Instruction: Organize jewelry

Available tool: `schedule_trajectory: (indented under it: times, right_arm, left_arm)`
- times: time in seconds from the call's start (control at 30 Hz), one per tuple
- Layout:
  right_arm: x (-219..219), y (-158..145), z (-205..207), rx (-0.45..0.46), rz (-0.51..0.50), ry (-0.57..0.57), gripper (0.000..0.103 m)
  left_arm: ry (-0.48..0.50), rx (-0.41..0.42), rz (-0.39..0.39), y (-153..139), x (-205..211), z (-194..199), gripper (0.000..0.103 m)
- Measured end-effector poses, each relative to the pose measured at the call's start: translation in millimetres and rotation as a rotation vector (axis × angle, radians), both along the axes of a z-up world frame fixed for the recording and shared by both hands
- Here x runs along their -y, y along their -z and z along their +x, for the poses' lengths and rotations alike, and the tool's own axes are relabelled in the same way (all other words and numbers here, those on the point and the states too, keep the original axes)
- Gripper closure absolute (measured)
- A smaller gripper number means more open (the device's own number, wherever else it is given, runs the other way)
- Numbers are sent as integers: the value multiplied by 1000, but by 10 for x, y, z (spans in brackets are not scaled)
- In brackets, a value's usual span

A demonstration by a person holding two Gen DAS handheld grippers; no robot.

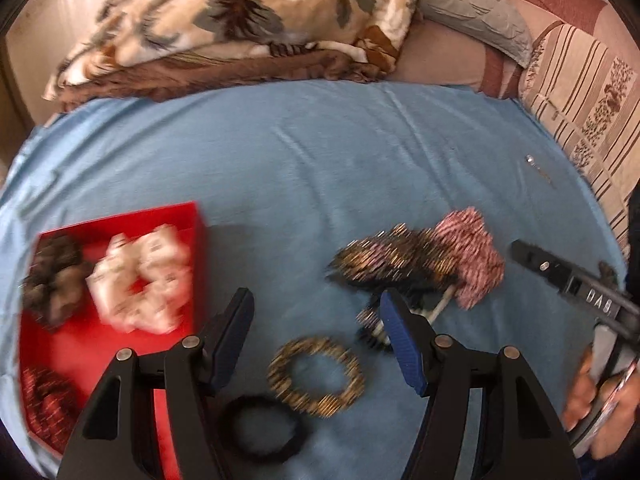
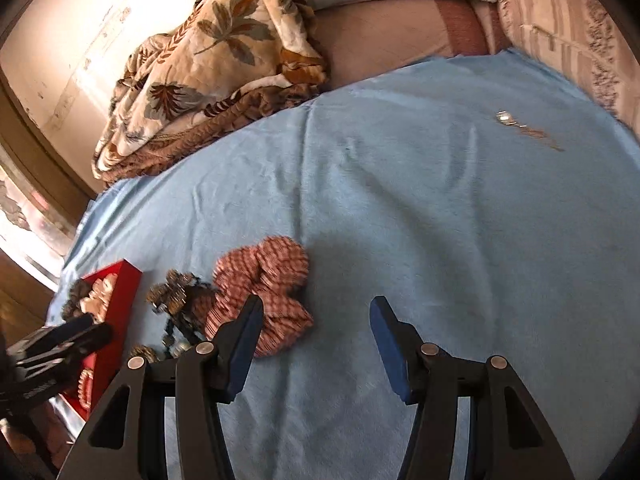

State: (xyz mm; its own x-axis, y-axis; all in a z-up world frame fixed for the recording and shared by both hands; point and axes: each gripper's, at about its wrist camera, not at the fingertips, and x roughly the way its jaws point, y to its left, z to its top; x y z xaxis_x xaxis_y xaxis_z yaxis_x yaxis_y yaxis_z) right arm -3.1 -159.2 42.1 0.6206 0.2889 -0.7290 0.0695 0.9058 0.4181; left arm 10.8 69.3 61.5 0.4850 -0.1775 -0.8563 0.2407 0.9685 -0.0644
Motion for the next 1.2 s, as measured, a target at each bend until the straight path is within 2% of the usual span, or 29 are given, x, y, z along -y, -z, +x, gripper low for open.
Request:
schedule_trajectory:
  times: [0.17, 0.4, 0.63, 0.7, 0.73, 0.87, 0.97, 1.03, 1.1, 1.2]
  right_arm:
    - [-47, 94, 232, -14, 48, -25, 43]
    - [-180, 217, 432, -39, 50, -61, 43]
    - [-199, 221, 456, -51, 37, -60, 43]
    - [-196, 222, 468, -53, 36, -58, 43]
    - [-200, 222, 473, -54, 36, -57, 43]
    - [-200, 221, 472, -57, 38, -54, 44]
    - [-194, 224, 464, -61, 35, -47, 55]
    - [-183, 235, 465, -68, 43, -48, 75]
    - [-176, 236, 460, -69, 53, -53, 85]
    - [-182, 221, 452, -64, 61, -55, 90]
  left_arm:
    - [24, -57, -44, 190, 228, 297, 38]
    - [23, -131, -95, 367, 316, 450, 38]
    - [25, -96, -164, 216, 221, 462, 38]
    - [5, -89, -179, 179, 160, 511, 34]
    - [-12, -92, -191, 175, 127, 546, 31]
    - [-54, -137, -281, 218, 85, 672, 30]
    - [-75, -177, -302, 299, 169, 775, 30]
    - [-76, -204, -310, 366, 258, 825, 30]
    - [-78, -232, -326, 432, 328, 845, 30]
    - [-81, -263, -340, 512, 412, 844, 30]
